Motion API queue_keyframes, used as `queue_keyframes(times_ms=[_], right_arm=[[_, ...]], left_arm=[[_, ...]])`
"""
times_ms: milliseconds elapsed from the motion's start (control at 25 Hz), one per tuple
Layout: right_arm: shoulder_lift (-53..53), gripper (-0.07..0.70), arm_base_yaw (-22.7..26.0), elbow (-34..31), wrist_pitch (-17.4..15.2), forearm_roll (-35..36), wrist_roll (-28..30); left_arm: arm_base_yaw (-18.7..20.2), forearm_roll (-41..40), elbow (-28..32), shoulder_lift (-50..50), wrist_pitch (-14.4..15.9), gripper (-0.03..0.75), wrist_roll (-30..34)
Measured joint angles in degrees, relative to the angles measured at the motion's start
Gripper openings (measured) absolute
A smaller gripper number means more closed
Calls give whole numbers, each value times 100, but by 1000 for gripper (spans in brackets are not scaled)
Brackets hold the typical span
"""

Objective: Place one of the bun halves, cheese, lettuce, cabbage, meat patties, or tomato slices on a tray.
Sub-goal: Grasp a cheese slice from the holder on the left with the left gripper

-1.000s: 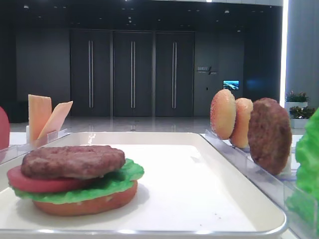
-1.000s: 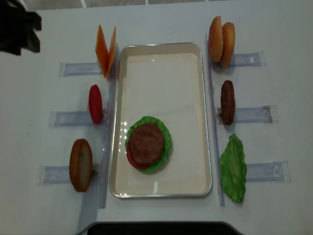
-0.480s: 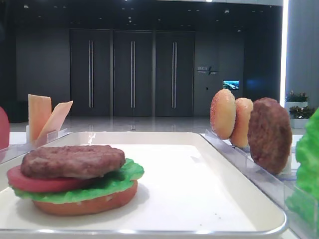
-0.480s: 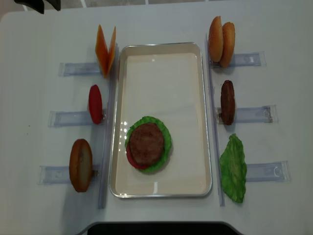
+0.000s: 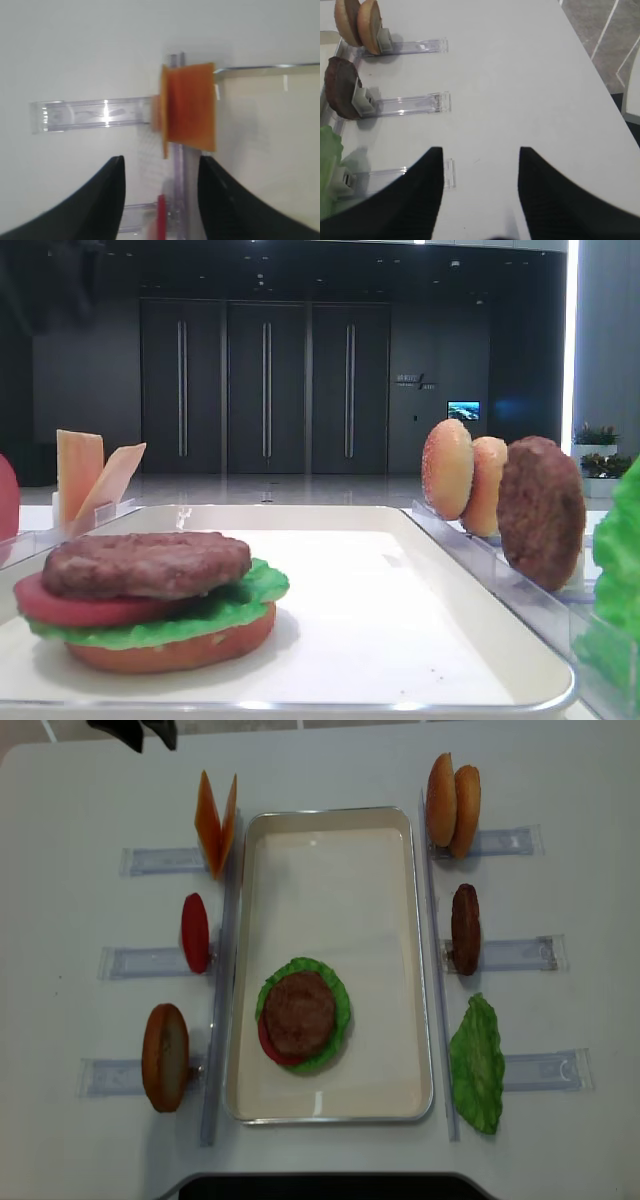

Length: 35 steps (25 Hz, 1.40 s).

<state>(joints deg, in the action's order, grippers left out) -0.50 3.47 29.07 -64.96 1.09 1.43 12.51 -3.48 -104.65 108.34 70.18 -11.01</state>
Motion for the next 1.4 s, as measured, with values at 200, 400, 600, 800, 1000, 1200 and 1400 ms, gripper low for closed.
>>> queue_keyframes(times_ms=[200,400,600,800,1000,1200,1400], right_arm=[[0,328,0,0,0,0,0],[0,327,0,0,0,0,0],[0,326,0,0,0,0,5],[0,324,0,0,0,0,5],[0,316,0,0,0,0,5],[0,315,0,0,0,0,5],[0,315,0,0,0,0,5]], left_arm=[[840,-135,-2,287,-22,375,-491],[1061,-456,-6,351,-22,421,-753],[1061,-960,-17,397,-6,428,-935],[1061,-1202,-32,506,-15,429,-1031],[1061,-1163,-36,853,-253,429,-1136],[1061,-1126,-36,1188,-447,429,-1190],[1061,-1160,-36,1450,-562,429,-1276]])
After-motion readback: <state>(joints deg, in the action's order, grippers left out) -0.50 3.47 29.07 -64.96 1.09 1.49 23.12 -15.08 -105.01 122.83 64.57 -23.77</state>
